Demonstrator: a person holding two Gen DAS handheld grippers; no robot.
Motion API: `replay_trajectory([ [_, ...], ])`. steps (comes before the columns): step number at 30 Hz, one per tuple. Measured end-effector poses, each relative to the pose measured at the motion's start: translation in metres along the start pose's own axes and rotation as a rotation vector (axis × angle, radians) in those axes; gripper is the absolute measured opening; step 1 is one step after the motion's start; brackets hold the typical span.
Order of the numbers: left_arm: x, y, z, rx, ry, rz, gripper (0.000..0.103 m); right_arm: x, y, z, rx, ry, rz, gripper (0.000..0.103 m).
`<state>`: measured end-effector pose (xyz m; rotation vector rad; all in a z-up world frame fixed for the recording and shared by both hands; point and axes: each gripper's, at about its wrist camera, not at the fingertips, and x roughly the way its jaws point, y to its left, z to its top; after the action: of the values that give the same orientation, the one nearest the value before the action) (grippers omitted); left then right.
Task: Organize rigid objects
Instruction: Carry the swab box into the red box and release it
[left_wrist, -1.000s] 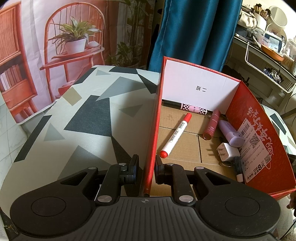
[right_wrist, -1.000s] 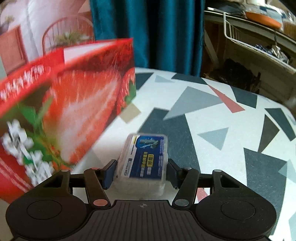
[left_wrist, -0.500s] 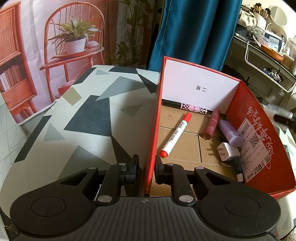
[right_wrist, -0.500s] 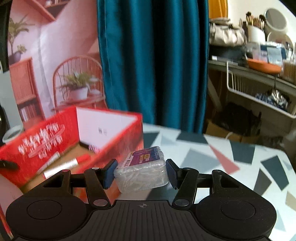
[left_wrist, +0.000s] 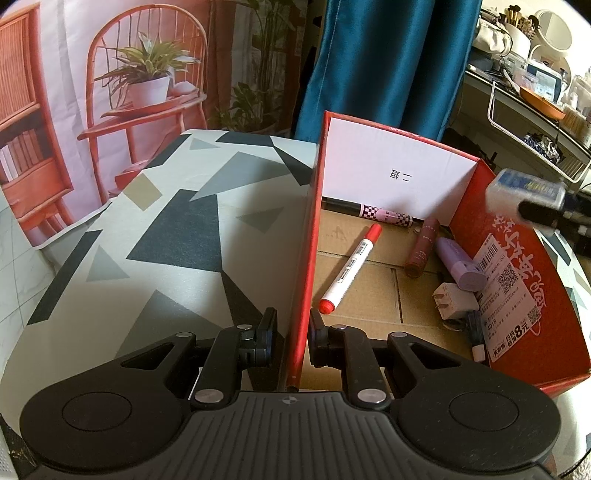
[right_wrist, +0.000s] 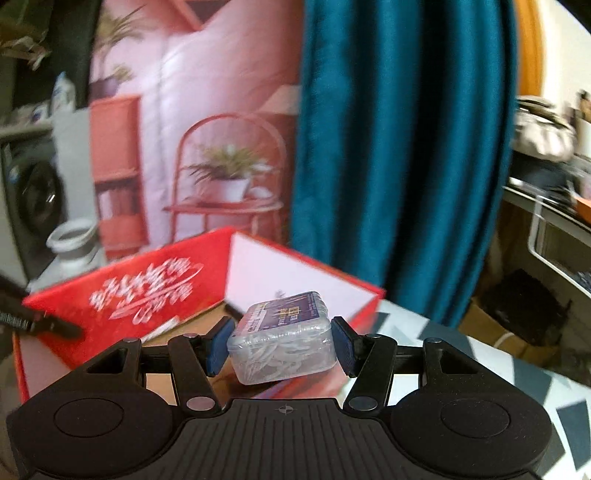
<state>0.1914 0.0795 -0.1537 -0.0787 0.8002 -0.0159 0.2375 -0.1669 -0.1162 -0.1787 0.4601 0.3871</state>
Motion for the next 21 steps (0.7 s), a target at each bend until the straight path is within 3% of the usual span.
replay_trajectory([
  [6,0.001,-0.002,0.0,-0.003,-0.002,-0.003,0.018,0.003,0.017,-0.011,-0.032,0.016,0.02,0.053],
  [21,0.0,-0.001,0.0,-0.003,0.001,-0.001,0.018,-0.008,0.011,-0.021,0.004,0.011,-0.008,0.053],
])
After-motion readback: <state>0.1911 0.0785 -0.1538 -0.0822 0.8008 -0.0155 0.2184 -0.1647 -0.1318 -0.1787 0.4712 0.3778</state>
